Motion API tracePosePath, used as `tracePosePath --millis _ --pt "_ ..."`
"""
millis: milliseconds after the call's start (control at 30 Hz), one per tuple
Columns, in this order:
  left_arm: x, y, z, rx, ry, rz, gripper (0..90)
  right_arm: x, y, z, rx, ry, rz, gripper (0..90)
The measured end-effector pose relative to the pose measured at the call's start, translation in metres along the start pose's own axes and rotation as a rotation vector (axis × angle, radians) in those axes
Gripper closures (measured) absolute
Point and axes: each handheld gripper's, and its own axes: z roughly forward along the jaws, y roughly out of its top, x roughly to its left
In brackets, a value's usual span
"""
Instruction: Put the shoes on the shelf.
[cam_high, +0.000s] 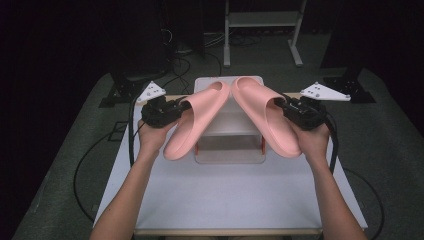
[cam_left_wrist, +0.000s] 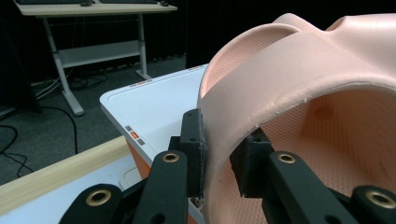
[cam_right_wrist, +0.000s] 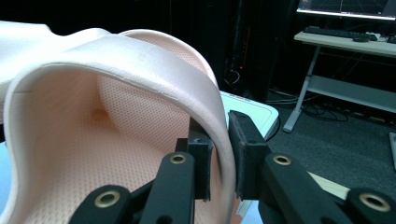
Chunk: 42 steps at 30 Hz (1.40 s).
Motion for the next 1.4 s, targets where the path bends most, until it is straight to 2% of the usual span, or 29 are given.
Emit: tracePosePath --millis 67,433,833,1400 --pt "0.002 0.0 0.003 0.001 0.004 -0.014 75.9 -0.001 0.001 0.003 0.001 0.001 0.007 79.1" --pt "0.012 0.005 0.017 0.024 0.025 -0.03 75.4 -0.005 0.005 0.018 0.002 -0.012 0.021 79.1" --pt "0.018 0.012 0.031 0.044 0.05 -0.044 75.1 -0.011 0.003 0.03 0.027 -0.036 0.037 78.9" --pt "0.027 0.02 0.042 0.062 0.075 -0.061 73.9 -0.016 0.008 0.044 0.046 -0.048 0.073 77.9"
